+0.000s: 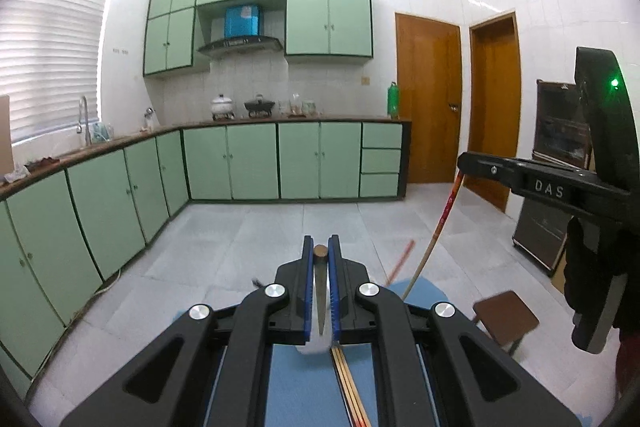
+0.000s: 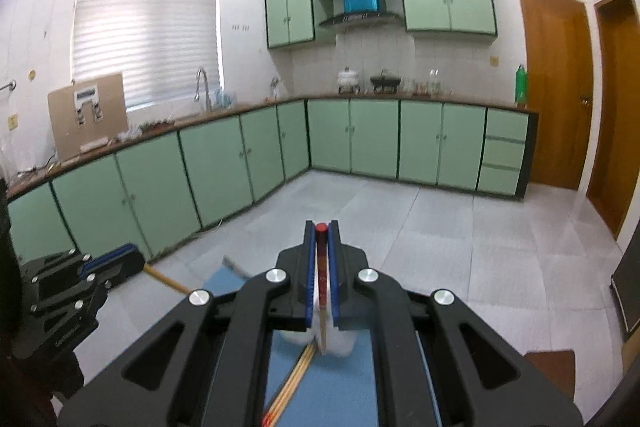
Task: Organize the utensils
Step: 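Lift both chopsticks and lower them into the white holder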
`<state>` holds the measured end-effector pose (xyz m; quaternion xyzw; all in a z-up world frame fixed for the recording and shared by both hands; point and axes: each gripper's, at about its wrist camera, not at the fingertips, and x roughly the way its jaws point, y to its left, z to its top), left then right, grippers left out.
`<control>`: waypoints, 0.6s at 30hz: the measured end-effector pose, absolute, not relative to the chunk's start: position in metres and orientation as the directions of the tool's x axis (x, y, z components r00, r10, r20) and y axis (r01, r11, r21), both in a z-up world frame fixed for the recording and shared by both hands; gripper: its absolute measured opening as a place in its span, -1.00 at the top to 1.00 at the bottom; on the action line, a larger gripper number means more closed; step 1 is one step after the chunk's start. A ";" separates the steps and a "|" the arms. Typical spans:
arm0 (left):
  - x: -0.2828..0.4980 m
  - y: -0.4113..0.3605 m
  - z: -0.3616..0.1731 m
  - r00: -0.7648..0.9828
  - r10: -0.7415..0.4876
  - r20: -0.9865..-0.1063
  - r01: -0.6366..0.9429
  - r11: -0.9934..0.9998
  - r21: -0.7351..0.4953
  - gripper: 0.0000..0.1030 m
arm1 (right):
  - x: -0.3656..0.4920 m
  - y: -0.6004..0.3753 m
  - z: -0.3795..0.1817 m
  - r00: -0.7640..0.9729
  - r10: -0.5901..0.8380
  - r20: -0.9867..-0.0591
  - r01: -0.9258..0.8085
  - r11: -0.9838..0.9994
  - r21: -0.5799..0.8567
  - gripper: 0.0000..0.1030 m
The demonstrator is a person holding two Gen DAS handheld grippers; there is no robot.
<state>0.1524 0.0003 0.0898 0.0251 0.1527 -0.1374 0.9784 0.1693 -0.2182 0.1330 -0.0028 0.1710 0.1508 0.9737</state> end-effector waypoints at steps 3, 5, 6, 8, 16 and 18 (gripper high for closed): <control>0.170 0.000 0.098 0.928 -0.239 -0.286 0.255 0.967 0.018 0.87 | 0.192 -0.219 0.141 0.915 0.265 -0.305 -0.269 0.963 0.029 0.90; 0.185 0.002 0.101 0.930 -0.236 -0.281 0.247 0.969 0.002 0.87 | 0.208 -0.219 0.141 0.920 0.253 -0.301 -0.258 0.966 0.022 0.90; 0.193 0.003 0.103 0.930 -0.237 -0.281 0.244 0.970 -0.009 0.87 | 0.218 -0.218 0.139 0.920 0.247 -0.306 -0.252 0.967 0.022 0.90; 0.203 0.003 0.105 0.931 -0.235 -0.280 0.239 0.971 -0.019 0.87 | 0.232 -0.217 0.134 0.918 0.239 -0.317 -0.247 0.969 0.016 0.90; 0.235 -0.003 0.114 0.944 -0.224 -0.244 0.224 0.974 -0.028 0.87 | 0.268 -0.206 0.106 0.903 0.224 -0.368 -0.238 0.971 0.008 0.90; 0.244 -0.006 0.112 0.948 -0.216 -0.233 0.216 0.976 -0.027 0.87 | 0.271 -0.205 0.100 0.900 0.224 -0.374 -0.235 0.972 0.016 0.90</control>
